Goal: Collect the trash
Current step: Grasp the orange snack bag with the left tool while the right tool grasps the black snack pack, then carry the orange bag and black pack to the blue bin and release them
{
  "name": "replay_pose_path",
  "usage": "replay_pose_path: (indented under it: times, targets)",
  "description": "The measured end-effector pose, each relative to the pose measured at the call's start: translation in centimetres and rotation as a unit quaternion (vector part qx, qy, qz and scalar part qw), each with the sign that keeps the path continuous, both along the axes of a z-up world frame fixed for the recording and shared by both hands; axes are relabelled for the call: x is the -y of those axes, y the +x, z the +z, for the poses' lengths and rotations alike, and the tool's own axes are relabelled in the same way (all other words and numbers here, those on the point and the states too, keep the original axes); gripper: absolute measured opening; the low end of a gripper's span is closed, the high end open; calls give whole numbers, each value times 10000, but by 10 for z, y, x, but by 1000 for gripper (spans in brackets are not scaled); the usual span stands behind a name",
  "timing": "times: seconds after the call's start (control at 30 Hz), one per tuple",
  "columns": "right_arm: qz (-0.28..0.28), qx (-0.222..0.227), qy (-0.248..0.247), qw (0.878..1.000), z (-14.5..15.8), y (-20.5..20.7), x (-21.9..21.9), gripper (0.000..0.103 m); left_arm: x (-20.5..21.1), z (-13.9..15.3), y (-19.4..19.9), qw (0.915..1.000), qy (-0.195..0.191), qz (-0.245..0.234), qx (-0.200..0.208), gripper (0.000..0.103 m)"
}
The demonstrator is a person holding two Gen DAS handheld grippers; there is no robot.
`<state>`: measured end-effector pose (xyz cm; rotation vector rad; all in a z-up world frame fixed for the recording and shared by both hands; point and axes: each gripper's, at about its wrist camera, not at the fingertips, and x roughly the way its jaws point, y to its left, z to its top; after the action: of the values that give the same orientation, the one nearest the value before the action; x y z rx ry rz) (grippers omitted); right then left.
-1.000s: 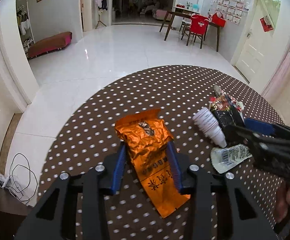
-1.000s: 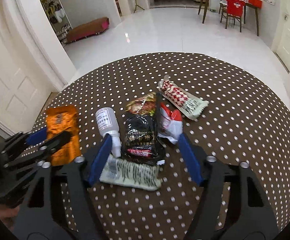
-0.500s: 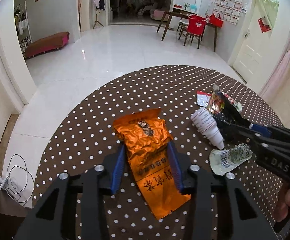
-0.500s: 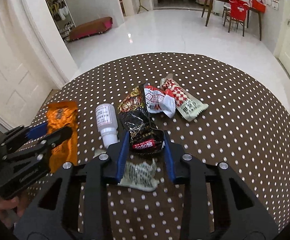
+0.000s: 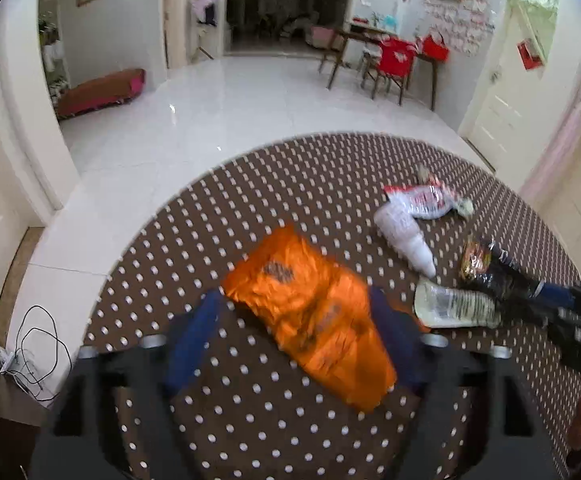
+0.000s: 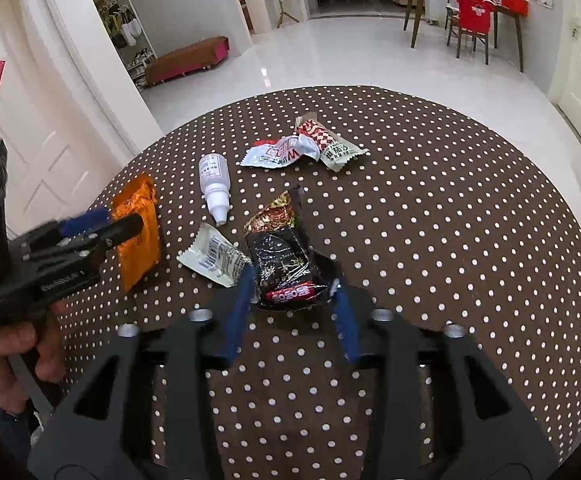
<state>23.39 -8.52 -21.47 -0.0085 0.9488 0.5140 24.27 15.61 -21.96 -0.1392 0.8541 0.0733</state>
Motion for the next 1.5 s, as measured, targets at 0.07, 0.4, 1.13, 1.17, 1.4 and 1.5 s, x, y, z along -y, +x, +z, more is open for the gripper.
replay_pose_path:
  times: [0.07, 0.4, 1.13, 1.17, 1.4, 1.5]
  targets:
    - [-23, 41, -13, 10000, 2, 0, 0, 48, 0, 3, 7, 10000, -68, 27, -24, 79]
    - [364, -10, -318, 9988, -6, 18, -31, 29, 8, -7, 21, 9997, 53, -55, -221, 48]
    - [-877, 194, 1049, 9904, 38, -63, 143, 24, 73, 50, -71, 9940, -325, -914, 497, 37]
    - [-948, 222, 1088, 9893, 40, -67, 151, 24, 84, 57, -73, 9926, -330, -1028, 564, 37]
    - [-1687, 442, 1327, 9757, 53, -97, 235, 24, 183, 84, -77, 9762, -311, -1992, 801, 38]
    - [-2113, 446, 1358, 9669, 47, -110, 278, 24, 232, 85, -80, 9664, -282, -2431, 789, 37]
